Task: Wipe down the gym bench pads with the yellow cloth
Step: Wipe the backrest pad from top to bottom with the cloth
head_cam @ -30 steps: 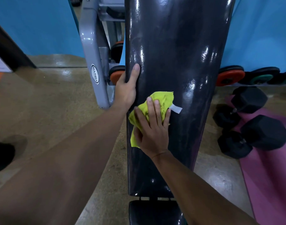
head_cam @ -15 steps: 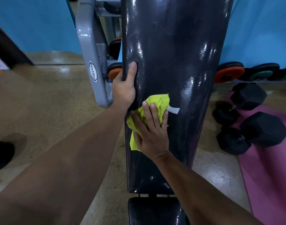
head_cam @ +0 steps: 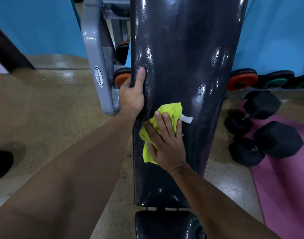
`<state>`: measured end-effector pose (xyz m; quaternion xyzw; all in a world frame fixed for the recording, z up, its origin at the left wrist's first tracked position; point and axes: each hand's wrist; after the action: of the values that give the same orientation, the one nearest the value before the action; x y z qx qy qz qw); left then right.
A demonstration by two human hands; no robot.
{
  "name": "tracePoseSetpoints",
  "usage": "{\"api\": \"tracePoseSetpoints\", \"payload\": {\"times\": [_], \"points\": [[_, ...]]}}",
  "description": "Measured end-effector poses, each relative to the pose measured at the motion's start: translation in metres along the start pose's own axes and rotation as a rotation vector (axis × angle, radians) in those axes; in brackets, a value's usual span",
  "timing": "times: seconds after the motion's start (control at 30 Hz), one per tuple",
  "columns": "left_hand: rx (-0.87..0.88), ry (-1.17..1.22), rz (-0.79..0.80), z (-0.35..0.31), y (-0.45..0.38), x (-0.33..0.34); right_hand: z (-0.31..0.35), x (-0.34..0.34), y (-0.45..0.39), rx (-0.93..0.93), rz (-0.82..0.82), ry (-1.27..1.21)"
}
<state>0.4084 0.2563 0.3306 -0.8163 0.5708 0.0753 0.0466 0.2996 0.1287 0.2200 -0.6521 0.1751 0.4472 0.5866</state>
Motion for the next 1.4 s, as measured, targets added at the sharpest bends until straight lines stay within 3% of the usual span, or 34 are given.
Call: {"api": "tracePoseSetpoints", "payload": {"times": [0.17,0.37,0.57,0.77,0.97,1.17,1.4], "points": [[-0.013,0.007,0.009,0.001,0.002,0.001,0.014,0.002,-0.012,0.145,-0.046,0.009],[0.007,0.017,-0.002,0.002,0.000,0.001,-0.006,-0.002,-0.003,0.022,-0.012,0.016],[0.010,0.023,-0.005,0.007,-0.002,0.003,-0.001,-0.002,-0.013,0.162,-0.050,0.000],[0.021,0.021,-0.004,0.006,-0.003,0.003,-0.022,-0.007,0.005,0.003,0.011,0.036],[0.009,0.000,-0.014,0.010,-0.003,0.005,-0.007,-0.009,-0.013,0.243,-0.041,-0.020],[-0.006,0.000,-0.021,0.012,-0.004,0.002,-0.022,-0.009,-0.002,0.070,-0.017,0.029],[-0.014,0.018,-0.018,0.011,-0.004,0.004,-0.016,-0.014,-0.030,0.258,-0.065,-0.014]]}}
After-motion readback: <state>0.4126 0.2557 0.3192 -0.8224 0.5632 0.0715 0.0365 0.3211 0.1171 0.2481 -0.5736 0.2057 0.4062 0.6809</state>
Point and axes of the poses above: each hand's wrist, its own y-axis away from the middle knuckle, its own x-axis out of the palm, z = x × y, and after that the axes turned 3 degrees about x, right-handed
